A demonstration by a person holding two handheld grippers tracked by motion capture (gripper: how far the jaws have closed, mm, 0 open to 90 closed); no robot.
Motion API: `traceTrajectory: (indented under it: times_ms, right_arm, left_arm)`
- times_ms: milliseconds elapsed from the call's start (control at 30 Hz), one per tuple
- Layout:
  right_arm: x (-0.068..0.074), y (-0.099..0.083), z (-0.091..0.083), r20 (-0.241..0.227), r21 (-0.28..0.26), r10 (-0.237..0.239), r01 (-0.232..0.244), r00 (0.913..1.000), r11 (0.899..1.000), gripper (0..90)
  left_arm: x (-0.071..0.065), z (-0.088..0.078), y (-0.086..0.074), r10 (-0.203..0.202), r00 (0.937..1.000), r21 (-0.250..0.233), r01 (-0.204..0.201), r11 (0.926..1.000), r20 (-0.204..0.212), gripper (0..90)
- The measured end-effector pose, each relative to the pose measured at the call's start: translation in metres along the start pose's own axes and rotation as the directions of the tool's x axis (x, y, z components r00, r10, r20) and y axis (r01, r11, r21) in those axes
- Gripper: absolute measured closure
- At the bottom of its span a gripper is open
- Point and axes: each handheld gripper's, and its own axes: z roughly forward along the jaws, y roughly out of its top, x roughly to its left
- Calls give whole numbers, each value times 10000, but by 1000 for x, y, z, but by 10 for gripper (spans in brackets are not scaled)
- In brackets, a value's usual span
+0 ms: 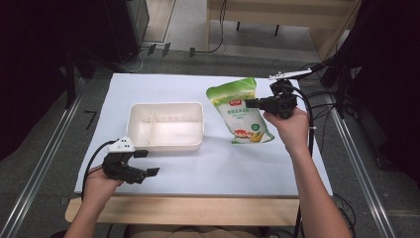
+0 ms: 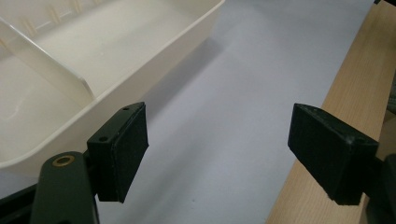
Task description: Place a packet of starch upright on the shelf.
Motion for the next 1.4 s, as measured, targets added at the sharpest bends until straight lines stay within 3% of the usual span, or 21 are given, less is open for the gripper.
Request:
traceTrajectory:
  times_ms: [500, 767, 1067, 1400]
  right_arm:
    - [31, 31, 12, -286, -203, -663, 657, 9974, 9976, 900]
    - [51, 62, 7, -209, -459, -1039, 1029, 9944, 9936, 900]
    - [67, 89, 9, -200, -360, -1270, 1263, 9917, 9913, 900]
    - [89, 114, 23, -454, -396, -1505, 1487, 9876, 9881, 900]
  left_arm:
    - [1, 0, 0, -80, 10000, -49, 80, 10000, -28, 208]
    - [2, -1, -1, -41, 10000, -77, 40, 10000, -49, 208]
    - [3, -2, -1, -165, 9999, -201, 165, 9997, -16, 208]
    - [3, -3, -1, -138, 9999, -253, 139, 9996, 29, 208]
